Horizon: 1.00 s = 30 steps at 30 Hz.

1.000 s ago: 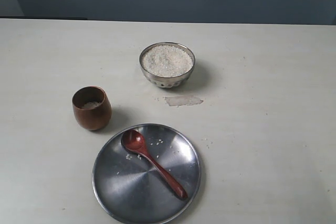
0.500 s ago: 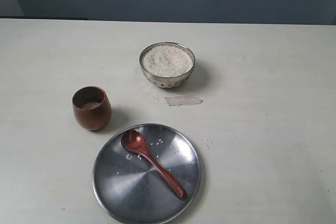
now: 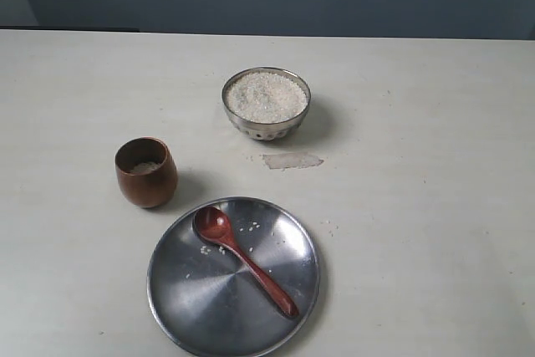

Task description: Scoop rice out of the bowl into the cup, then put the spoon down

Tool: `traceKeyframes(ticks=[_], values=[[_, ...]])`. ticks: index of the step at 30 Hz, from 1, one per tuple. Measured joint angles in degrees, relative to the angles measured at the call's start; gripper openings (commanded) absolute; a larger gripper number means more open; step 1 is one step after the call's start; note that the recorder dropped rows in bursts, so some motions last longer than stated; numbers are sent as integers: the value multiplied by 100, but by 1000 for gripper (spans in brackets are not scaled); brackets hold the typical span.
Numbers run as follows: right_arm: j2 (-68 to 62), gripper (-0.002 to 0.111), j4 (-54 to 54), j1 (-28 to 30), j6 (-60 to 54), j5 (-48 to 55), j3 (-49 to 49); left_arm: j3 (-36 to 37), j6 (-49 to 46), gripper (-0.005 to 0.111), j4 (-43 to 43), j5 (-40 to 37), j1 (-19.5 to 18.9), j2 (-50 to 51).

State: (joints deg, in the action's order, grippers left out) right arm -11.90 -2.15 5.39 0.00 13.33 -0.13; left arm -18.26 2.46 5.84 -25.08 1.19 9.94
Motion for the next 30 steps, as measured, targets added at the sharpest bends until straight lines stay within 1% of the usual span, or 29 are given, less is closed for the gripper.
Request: traceKeyframes(ticks=[3, 8, 12, 15, 24, 30], values=[[0, 0, 0, 0, 0, 0, 0, 252, 0, 0, 0, 82, 0, -284], [0, 0, 0, 0, 0, 0, 0, 661, 0, 0, 0, 493, 0, -850], [0, 0, 0, 0, 0, -9, 0, 1059, 0, 0, -50, 743, 0, -958], [0, 0, 0, 0, 0, -9, 0, 1276, 0, 0, -108, 761, 0, -958], [0, 0, 0, 0, 0, -24, 0, 1641, 0, 0, -133, 770, 0, -958], [0, 0, 0, 0, 0, -24, 0, 1652, 0, 0, -133, 770, 0, -958]])
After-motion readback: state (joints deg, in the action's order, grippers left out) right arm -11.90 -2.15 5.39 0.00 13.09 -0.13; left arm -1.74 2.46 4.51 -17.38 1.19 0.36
